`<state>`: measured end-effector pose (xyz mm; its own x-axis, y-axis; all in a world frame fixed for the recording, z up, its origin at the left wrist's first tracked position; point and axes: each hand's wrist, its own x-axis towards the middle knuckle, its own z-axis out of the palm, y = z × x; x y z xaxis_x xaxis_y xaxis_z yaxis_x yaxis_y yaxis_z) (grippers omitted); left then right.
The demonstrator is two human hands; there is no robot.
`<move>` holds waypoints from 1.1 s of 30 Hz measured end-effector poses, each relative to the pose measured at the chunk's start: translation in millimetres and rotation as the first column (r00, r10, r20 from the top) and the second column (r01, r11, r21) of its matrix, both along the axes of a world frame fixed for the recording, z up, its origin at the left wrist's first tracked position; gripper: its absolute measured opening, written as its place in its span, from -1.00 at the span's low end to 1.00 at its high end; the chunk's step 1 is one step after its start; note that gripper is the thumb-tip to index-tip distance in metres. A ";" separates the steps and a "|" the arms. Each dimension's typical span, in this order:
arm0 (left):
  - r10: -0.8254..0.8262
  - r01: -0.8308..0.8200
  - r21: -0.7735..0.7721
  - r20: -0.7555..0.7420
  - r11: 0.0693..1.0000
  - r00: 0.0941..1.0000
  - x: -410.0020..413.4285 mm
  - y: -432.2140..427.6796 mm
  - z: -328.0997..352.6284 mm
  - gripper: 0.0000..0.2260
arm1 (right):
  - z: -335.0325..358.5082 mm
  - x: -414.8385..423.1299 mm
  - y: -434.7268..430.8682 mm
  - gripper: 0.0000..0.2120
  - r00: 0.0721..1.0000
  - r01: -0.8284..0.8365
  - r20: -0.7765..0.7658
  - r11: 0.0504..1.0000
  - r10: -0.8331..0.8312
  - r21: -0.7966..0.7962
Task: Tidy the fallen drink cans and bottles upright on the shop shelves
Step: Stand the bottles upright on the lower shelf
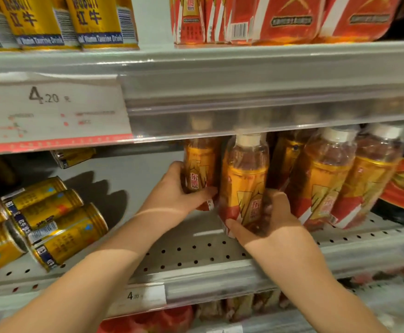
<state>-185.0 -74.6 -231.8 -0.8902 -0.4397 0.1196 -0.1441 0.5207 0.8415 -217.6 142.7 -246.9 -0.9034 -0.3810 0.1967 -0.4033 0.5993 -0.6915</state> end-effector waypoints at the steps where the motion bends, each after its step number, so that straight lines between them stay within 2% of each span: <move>1: 0.005 -0.006 -0.025 -0.012 1.000 1.000 -5.1 4.3 -0.2 -0.38 | -0.4 1.3 5.0 -0.30 1.000 0.018 -0.017 1.000 -0.017 0.006; 3: -0.016 0.014 -0.073 -0.030 0.997 0.999 -15.2 12.7 0.1 -0.42 | 0.7 2.4 13.1 -0.35 0.998 0.042 -0.044 0.998 -0.041 0.037; 5: -0.113 0.112 -0.039 -0.029 0.993 0.993 -23.1 16.8 1.8 -0.49 | 3.0 2.5 21.0 -0.36 0.998 0.045 -0.054 0.996 -0.041 0.083; 7: -0.240 0.239 0.029 0.041 0.971 0.970 -24.9 15.4 7.4 -0.41 | 4.6 3.0 29.1 -0.31 0.998 0.032 -0.049 0.992 -0.026 0.121; 9: -0.305 0.310 -0.012 0.143 0.951 0.941 -22.0 11.9 15.3 -0.33 | 7.1 4.9 34.9 -0.30 0.998 0.023 -0.067 0.986 -0.012 0.163; 11: -0.329 0.343 -0.059 0.169 0.937 0.929 -20.4 10.1 20.5 -0.44 | 9.4 8.9 36.7 -0.35 0.996 0.020 -0.090 0.985 -0.005 0.169; 13: -0.334 0.343 -0.065 0.116 0.937 0.935 -20.4 14.3 22.4 -0.54 | 10.8 12.6 36.1 -0.39 0.995 0.020 -0.099 0.989 -0.006 0.144; 17: -0.273 0.277 -0.085 0.054 0.957 0.961 -23.5 28.7 15.7 -0.42 | 8.9 16.5 34.4 -0.38 0.987 0.095 -0.142 0.988 -0.077 0.125; 20: -0.260 0.263 -0.082 0.043 0.961 0.965 -21.7 32.4 10.7 -0.41 | 2.2 22.0 37.6 -0.38 0.969 0.164 -0.195 0.986 -0.154 0.038; 24: -0.260 0.260 0.031 0.000 0.965 0.966 -20.2 34.9 5.6 -0.50 | -6.2 31.7 40.0 -0.58 0.966 0.161 -0.200 0.987 -0.161 -0.017; 28: -0.202 0.202 0.051 -0.015 0.978 0.979 -23.0 45.7 4.3 -0.58 | -7.4 31.9 37.9 -0.64 0.967 0.142 -0.213 0.990 -0.139 0.001; 33: -0.182 0.188 0.162 -0.050 0.969 0.982 -24.4 59.1 3.4 -0.59 | -12.1 26.8 39.3 -0.80 0.976 0.075 -0.199 0.994 -0.090 -0.083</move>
